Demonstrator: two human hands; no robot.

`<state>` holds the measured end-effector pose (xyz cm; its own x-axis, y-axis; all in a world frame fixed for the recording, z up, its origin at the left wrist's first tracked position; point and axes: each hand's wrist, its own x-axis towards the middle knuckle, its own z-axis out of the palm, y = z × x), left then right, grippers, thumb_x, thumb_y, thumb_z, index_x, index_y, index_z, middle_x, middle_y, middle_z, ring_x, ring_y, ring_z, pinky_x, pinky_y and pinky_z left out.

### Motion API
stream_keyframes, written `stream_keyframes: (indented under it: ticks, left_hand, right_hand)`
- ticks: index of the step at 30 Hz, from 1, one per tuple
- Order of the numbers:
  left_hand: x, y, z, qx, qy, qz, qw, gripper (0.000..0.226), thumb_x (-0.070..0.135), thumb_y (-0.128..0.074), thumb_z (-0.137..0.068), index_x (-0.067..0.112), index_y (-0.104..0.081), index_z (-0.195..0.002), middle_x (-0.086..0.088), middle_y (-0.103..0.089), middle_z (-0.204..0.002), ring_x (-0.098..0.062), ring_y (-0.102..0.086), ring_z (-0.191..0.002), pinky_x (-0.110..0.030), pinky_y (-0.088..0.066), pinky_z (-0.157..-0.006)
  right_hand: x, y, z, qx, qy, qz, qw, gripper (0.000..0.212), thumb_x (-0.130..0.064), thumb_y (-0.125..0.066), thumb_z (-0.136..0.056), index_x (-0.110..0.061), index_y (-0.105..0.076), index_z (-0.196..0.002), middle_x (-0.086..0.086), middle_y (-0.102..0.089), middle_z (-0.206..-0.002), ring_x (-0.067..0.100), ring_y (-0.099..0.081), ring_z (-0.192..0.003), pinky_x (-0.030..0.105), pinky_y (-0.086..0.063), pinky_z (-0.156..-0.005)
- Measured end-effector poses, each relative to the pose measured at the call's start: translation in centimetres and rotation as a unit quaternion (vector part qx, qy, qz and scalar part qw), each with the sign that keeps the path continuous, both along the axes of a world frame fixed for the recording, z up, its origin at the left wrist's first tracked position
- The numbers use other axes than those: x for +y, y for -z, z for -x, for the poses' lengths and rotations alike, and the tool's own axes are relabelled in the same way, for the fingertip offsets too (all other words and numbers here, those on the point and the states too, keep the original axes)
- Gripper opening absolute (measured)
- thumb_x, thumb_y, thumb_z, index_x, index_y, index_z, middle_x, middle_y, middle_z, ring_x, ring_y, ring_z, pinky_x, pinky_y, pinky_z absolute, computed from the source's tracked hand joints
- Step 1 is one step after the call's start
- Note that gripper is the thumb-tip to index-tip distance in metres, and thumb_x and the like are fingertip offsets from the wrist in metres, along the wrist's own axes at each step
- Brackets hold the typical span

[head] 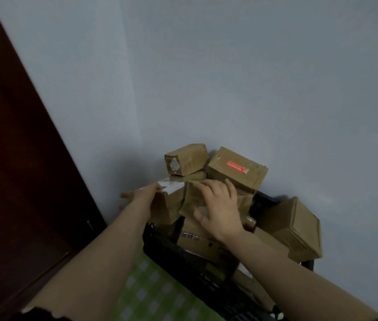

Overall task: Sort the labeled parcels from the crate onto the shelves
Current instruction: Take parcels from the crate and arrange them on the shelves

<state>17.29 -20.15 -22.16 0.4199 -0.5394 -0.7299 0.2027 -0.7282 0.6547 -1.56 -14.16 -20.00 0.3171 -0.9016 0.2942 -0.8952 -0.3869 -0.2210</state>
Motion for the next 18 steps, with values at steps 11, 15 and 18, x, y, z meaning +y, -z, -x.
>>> stream_keyframes:
  ticks: [11,15,18]
  left_hand:
    - [-1.2,3.1,-5.0,-0.044,0.037,0.126,0.990,0.014,0.017,-0.064,-0.080,0.005,-0.058,-0.074,-0.018,-0.061,-0.089,-0.029,-0.059,-0.080,-0.035,-0.048,-0.071]
    - [-1.3,2.2,-5.2,-0.025,0.058,0.118,0.991,0.023,0.023,-0.068,-0.080,0.003,-0.059,-0.087,-0.016,-0.060,-0.090,-0.029,-0.058,-0.080,-0.036,-0.049,-0.068]
    - [-1.4,1.6,-4.9,-0.010,0.073,0.120,0.990,0.029,0.023,-0.067,-0.083,0.003,-0.056,-0.100,-0.015,-0.057,-0.098,-0.028,-0.055,-0.085,-0.034,-0.046,-0.073]
  right_hand:
    - [-3.7,1.6,-8.6,0.184,-0.096,-0.050,0.977,0.077,-0.019,-0.061,-0.084,-0.016,-0.020,-0.149,0.007,-0.034,-0.146,0.026,-0.027,-0.138,0.042,0.002,-0.117]
    - [-4.2,1.0,-8.5,0.156,-0.090,-0.023,0.983,0.062,-0.019,-0.056,-0.089,-0.022,-0.029,-0.145,0.004,-0.040,-0.142,0.027,-0.035,-0.130,0.038,-0.020,-0.106]
    - [-4.2,0.4,-8.4,0.171,-0.108,-0.007,0.979,0.062,-0.021,-0.064,-0.083,-0.019,-0.040,-0.140,0.005,-0.048,-0.135,0.028,-0.044,-0.123,0.037,-0.030,-0.100]
